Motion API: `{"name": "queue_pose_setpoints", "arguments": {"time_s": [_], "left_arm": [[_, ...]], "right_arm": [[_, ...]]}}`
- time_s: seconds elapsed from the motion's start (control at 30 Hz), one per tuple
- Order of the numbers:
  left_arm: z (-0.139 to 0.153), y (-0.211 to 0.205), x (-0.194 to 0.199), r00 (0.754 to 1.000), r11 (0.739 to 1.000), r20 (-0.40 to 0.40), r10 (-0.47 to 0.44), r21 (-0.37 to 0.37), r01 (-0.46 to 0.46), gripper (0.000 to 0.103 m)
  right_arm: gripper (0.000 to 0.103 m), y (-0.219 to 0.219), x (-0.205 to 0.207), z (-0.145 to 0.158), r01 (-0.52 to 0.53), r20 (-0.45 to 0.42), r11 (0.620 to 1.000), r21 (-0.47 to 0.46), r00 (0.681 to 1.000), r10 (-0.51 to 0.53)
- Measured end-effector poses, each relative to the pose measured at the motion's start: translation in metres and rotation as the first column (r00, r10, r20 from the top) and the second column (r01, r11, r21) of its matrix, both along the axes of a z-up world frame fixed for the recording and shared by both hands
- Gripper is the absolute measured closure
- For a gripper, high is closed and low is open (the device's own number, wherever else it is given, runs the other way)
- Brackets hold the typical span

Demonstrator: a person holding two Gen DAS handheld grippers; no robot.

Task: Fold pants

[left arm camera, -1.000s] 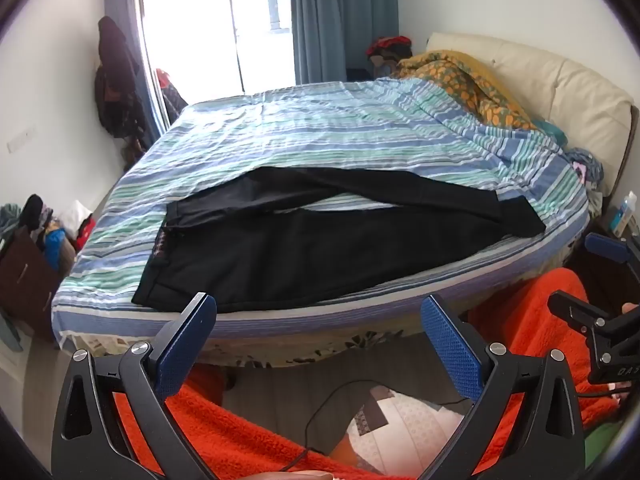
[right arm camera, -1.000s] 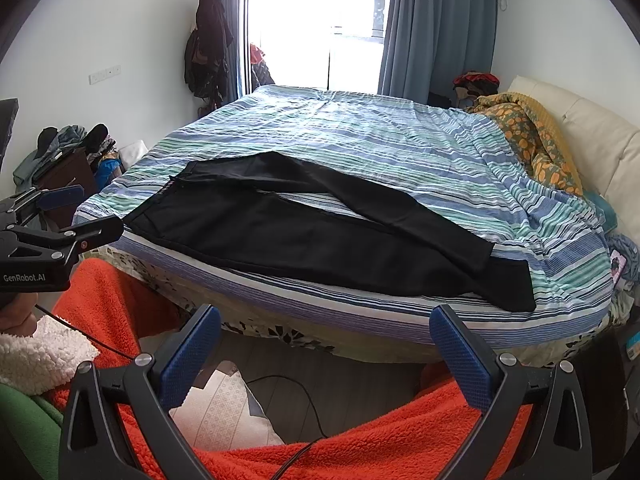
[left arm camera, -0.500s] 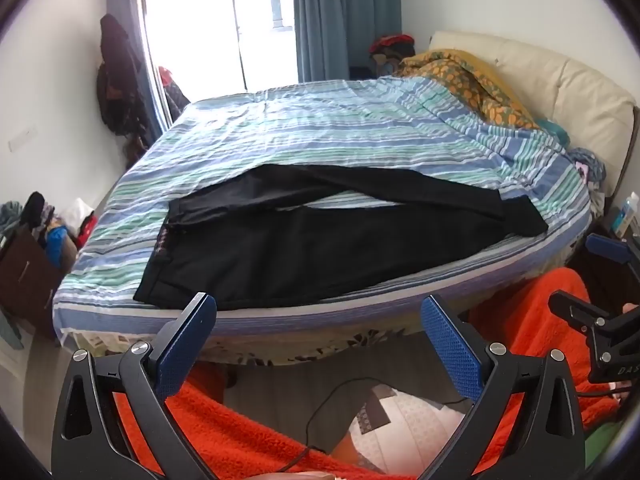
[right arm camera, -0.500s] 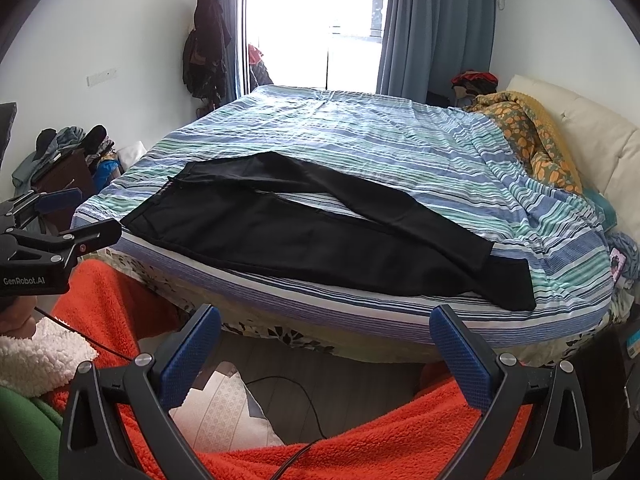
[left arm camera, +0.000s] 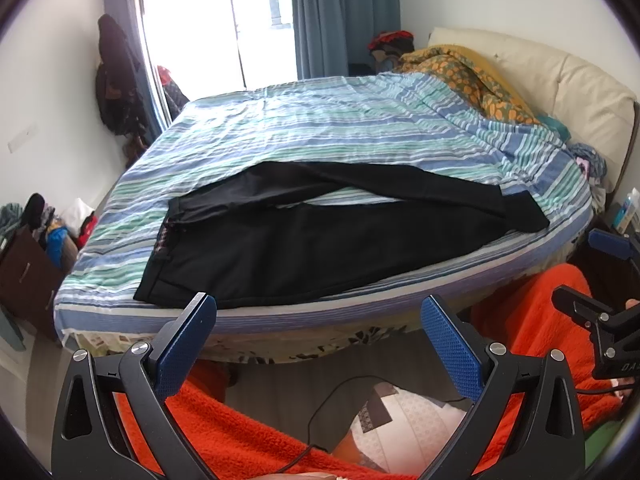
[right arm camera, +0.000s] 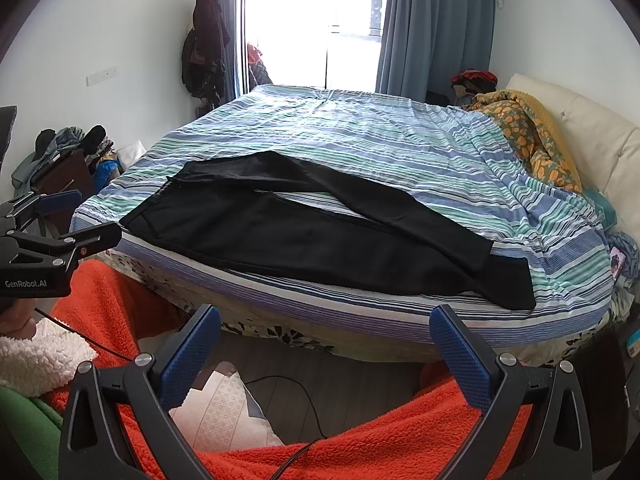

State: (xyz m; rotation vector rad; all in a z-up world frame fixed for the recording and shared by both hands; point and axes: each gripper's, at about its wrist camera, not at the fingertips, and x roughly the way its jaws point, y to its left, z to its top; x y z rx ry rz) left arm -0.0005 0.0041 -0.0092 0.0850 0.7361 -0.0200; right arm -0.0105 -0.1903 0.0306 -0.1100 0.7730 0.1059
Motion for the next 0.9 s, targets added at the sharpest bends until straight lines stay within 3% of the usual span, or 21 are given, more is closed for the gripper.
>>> {"name": "queue_pose_setpoints", "arguments": {"time_s": [0.9], "left_arm": [[0.0002,-0.0024,0.002,1.0,1.0,-0.009,0.003,-0.005,-0.003,0.001]], "right_arm": [[0.0,0.0003,0.0023,-0.0037,-0.005,-0.009,1.0,-0.006,1.0,0.005]]}}
